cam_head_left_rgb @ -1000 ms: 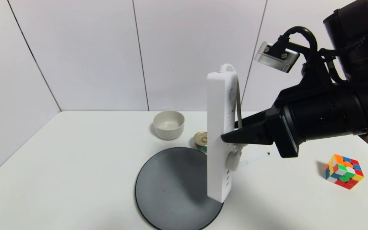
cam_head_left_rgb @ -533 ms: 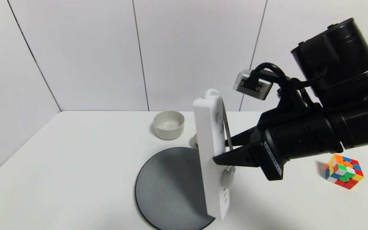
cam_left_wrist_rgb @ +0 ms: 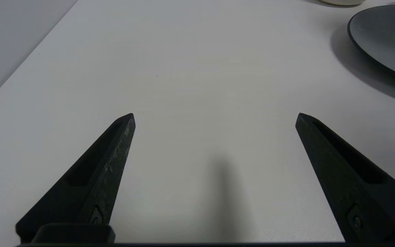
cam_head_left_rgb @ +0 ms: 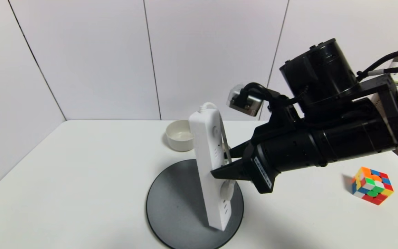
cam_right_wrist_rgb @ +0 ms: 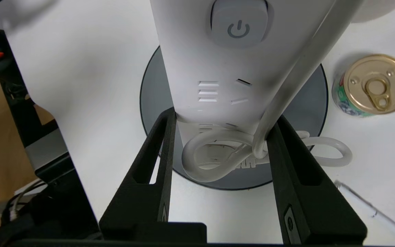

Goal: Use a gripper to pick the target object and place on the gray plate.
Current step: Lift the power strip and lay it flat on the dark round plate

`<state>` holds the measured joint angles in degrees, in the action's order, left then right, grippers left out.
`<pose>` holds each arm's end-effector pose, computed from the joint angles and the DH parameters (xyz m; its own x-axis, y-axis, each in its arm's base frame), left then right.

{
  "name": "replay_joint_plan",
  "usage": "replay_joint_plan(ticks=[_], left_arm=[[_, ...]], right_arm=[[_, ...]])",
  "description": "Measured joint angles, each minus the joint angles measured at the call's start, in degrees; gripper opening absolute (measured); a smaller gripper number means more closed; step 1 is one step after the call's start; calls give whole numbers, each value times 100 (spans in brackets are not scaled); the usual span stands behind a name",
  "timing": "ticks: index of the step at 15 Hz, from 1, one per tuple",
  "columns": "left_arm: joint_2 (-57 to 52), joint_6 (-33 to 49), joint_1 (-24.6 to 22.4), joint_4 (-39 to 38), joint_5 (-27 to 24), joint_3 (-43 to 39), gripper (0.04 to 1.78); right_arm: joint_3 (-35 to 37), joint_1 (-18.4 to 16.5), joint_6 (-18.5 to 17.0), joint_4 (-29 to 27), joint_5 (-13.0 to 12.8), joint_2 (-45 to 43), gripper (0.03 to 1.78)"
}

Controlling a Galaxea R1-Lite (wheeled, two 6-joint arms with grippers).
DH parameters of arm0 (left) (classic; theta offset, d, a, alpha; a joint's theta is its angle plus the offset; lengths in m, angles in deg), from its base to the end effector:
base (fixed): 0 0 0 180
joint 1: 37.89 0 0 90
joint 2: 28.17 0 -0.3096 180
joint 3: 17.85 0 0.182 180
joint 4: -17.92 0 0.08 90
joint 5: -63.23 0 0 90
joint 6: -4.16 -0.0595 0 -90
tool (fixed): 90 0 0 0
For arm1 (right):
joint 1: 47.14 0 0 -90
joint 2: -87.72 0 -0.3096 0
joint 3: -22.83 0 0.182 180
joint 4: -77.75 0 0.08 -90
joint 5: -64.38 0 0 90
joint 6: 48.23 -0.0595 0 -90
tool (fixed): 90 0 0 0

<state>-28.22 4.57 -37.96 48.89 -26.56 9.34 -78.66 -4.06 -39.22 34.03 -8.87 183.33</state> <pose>-0.0086 0.0002 0.0740 0.9979 0.0049 -0.0651 -0.0053 1.0000 -0.0069 0.2216 0.2307 0.2427 0.3555 0.7270 -0.5874 -0.8803 0.4716 0.0509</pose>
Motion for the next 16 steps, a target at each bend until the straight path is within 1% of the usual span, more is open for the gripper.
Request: replay_joint_plan(ticks=[3,6,7,8,9,13,16], left_arm=[[0,0,0,0,-2,0,169],[0,0,0,0,1,0,169],[0,0,0,-2,0,0,169],[0,0,0,0,1,0,169],[0,0,-2,0,0,0,169],[0,0,0,0,0,0,169],[0,-1,0,0,-2,0,169]], right_arm=[[9,2,282,124,0,246,82],[88,2,752,63,-18,480,82],[83,0,859,48,-20,557,55],[78,9,942,15,-9,627,11],[74,30,968,-24,6,684,5],[-27,165,907,-60,13,857,5],[-361,199,623,-212,28,794,5]])
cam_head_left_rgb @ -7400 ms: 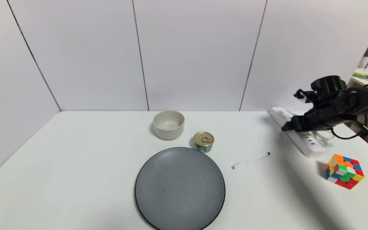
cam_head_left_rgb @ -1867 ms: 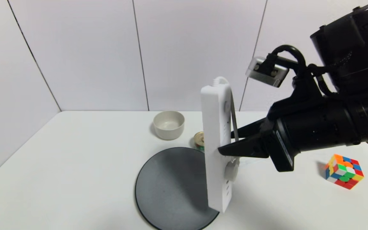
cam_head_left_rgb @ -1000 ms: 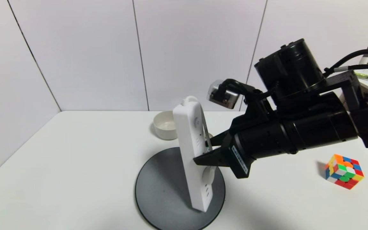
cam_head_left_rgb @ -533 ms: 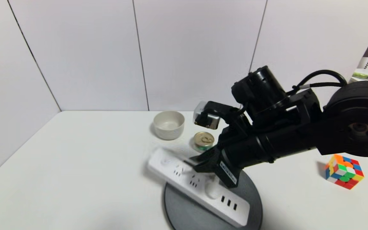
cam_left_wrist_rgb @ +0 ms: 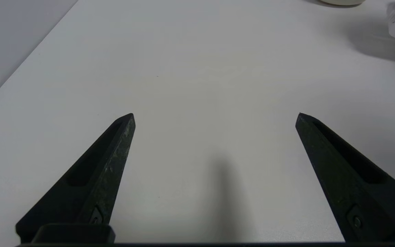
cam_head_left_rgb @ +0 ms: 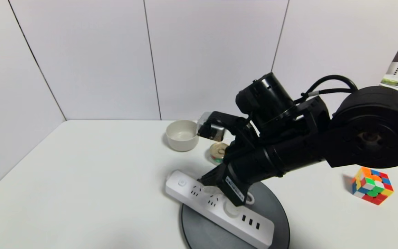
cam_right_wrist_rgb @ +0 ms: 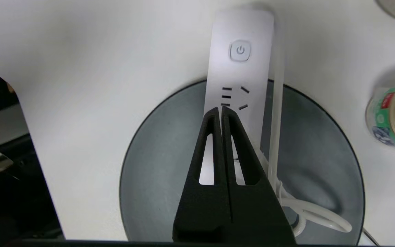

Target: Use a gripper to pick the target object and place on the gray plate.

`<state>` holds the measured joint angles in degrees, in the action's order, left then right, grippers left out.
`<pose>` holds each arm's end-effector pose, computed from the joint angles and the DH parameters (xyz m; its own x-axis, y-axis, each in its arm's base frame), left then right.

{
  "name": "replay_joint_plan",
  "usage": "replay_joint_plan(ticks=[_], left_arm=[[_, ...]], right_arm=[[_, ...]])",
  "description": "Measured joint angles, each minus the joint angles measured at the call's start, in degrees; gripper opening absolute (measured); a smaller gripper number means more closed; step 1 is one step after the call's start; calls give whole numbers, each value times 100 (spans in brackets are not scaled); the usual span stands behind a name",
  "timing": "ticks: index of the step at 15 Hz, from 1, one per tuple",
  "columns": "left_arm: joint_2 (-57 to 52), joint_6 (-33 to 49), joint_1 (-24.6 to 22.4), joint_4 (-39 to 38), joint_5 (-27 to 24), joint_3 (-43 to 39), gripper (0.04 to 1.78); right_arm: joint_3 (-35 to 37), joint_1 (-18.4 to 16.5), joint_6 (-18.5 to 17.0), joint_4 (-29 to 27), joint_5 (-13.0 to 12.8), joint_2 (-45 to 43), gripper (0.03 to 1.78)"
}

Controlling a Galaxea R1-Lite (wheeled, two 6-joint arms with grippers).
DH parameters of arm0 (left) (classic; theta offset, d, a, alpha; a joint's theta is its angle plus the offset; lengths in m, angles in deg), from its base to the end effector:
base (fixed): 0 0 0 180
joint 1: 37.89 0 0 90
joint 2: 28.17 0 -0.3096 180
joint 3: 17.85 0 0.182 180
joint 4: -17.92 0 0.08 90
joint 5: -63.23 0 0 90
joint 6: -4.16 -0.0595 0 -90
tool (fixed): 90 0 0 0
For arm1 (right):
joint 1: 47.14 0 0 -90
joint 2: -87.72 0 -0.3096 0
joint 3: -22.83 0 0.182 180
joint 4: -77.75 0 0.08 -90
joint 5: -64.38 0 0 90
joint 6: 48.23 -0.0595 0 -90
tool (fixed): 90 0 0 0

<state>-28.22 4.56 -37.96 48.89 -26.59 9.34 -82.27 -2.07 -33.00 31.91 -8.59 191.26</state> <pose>-0.0086 0.0002 0.0740 0.9979 0.0044 -0.0651 -0.0048 1.0000 -0.0068 0.2366 0.2618 0.2104 0.2761 0.6915 -0.6676 -0.9256 0.3785 0.0092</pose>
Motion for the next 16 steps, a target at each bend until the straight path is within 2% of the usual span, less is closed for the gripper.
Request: replay_joint_plan(ticks=[1,2,5,7,9,11,13,16], left_arm=[[0,1,0,0,2,0,169],[0,1,0,0,0,0,169],[0,1,0,-2,-2,0,169],[0,0,0,-2,0,0,169],[0,0,0,0,0,0,169],[0,1,0,-2,0,0,169],[0,1,0,0,0,0,169],[0,0,0,-2,2,0,169]], right_arm=[[-78,-4,-30,-94,0,-66,12],[-152,-17,-94,-118,-4,-154,32],[-267,-98,-601,-90,-2,-529,77],[-290,-345,-791,-79,88,-873,98],[-279,-839,-827,-72,460,-1279,114],[-184,-1418,-822,-71,1028,-1769,128],[63,-1996,-813,-77,1421,-2350,138],[951,-2719,-813,-79,1524,-3401,148]])
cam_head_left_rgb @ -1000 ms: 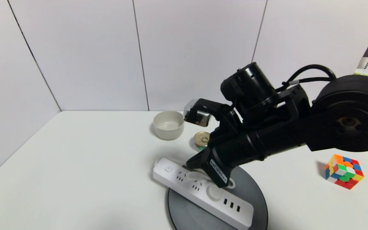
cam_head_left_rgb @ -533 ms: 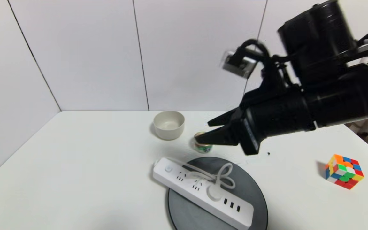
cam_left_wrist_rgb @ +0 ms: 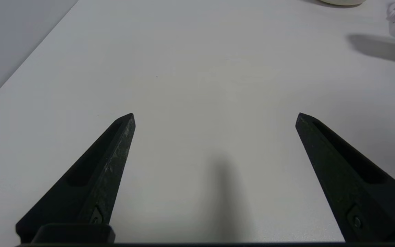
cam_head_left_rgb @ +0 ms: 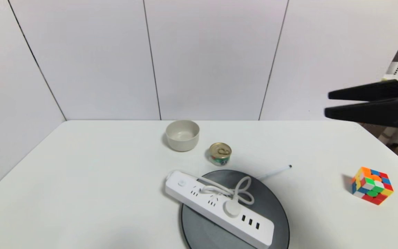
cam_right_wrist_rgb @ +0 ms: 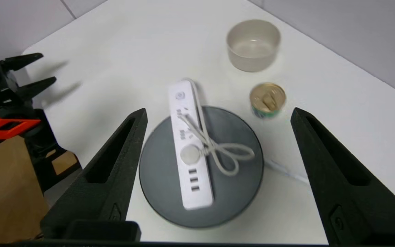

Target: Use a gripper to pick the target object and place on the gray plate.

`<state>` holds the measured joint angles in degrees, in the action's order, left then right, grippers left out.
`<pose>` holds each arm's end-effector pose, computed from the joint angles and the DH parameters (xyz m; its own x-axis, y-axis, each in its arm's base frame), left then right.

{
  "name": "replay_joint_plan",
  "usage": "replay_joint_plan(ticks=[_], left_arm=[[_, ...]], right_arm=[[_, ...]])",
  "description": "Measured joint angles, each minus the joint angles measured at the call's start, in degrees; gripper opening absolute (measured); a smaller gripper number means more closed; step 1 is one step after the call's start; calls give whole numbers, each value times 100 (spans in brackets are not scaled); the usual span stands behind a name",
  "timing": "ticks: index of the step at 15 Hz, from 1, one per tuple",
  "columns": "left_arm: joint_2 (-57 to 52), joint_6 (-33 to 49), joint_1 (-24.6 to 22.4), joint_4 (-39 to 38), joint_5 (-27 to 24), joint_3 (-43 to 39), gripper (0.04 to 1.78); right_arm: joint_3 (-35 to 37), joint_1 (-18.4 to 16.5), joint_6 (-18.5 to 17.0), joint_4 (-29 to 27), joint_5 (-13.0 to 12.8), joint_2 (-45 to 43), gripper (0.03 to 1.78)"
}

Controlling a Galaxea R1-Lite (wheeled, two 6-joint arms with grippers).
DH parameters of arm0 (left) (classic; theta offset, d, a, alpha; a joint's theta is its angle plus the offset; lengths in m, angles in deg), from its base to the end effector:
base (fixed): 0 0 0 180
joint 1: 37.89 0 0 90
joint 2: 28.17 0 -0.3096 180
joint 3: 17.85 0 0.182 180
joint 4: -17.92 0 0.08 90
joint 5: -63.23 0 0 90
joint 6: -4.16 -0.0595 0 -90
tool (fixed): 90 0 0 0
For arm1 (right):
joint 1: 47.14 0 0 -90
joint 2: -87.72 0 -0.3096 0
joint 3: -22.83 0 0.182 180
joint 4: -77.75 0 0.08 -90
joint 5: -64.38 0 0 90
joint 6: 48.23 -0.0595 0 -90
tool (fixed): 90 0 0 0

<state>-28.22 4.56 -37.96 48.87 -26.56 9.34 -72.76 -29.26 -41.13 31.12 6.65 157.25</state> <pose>-0.0086 0.0002 0.0740 0.9979 0.0049 -0.0647 -0.0053 1.0000 -0.0067 0.1589 0.0846 0.3242 0.5895 0.7512 -0.2971 -0.7710 0.6329 0.0704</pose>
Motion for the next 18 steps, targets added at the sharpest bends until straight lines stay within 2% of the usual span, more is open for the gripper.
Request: replay_joint_plan(ticks=[1,3,7,9,13,15,18], left_arm=[[0,1,0,2,-2,0,169],[0,1,0,2,-2,0,169],[0,0,0,2,0,0,169],[0,1,0,2,-5,0,169],[0,0,0,2,0,0,169],[0,1,0,0,0,0,169],[0,1,0,2,-2,0,169]], right_arm=[[457,-210,5,2,-29,-438,151],[1353,-532,13,11,-289,-1314,155],[3318,-975,149,102,-1510,-3156,162],[4319,-1218,154,411,-1924,-3913,164],[6295,-1609,33,1694,-2166,-5229,167],[6660,-1701,-328,2055,-2359,-5851,168],[6791,-1762,-711,1893,-2957,-6604,169]])
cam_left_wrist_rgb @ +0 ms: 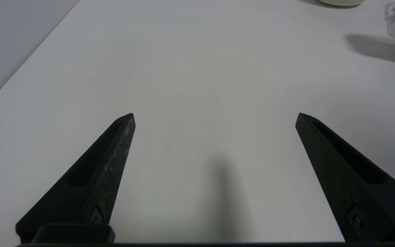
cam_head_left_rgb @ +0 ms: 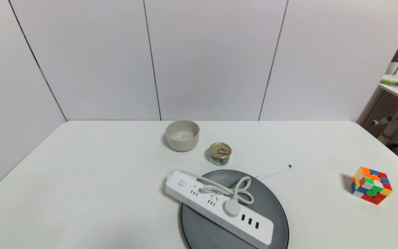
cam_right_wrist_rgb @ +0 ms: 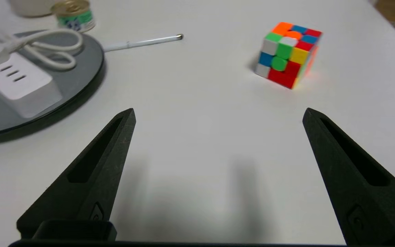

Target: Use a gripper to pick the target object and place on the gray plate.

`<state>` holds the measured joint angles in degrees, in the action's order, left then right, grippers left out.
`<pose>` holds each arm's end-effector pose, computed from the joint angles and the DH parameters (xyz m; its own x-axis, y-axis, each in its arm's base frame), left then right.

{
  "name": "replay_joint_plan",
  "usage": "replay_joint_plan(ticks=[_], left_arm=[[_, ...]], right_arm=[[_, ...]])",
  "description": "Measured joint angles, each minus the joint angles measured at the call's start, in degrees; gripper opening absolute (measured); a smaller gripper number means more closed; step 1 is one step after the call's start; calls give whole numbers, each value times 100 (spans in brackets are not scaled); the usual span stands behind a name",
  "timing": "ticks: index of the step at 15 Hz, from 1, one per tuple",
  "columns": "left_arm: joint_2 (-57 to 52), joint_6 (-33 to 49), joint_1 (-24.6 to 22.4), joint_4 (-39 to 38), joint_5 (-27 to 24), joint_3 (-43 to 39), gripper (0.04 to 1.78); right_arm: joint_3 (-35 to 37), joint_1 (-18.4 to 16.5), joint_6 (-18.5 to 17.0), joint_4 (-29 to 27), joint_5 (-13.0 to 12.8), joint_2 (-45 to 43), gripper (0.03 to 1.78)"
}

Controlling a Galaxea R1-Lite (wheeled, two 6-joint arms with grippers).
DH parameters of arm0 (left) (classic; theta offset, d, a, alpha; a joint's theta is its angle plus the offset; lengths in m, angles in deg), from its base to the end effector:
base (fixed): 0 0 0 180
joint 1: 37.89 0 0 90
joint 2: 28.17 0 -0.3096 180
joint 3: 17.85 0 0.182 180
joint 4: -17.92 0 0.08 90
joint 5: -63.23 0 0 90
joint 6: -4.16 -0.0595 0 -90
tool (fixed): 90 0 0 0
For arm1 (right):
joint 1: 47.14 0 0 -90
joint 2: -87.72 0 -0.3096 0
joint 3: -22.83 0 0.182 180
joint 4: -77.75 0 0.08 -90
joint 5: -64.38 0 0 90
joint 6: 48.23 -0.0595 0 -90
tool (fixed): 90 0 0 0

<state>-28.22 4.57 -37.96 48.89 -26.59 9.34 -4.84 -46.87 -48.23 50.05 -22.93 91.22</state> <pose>-0.0086 0.0002 0.0740 0.9979 0.0044 -0.0651 -0.0048 1.0000 -0.0069 -0.0038 0.0028 0.0848 0.9968 0.0516 -0.0615 -0.0515 0.9987 0.0029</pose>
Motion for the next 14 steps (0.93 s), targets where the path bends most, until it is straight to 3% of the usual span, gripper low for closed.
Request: replay_joint_plan(ticks=[1,3,14], left_arm=[[0,-1,0,0,0,0,169],[0,2,-2,0,0,0,169],[0,-1,0,0,0,-6,169]], right_arm=[[61,-13,0,-2,-190,-124,169],[199,-20,7,116,-322,-256,169],[244,-20,149,122,-294,-357,169]])
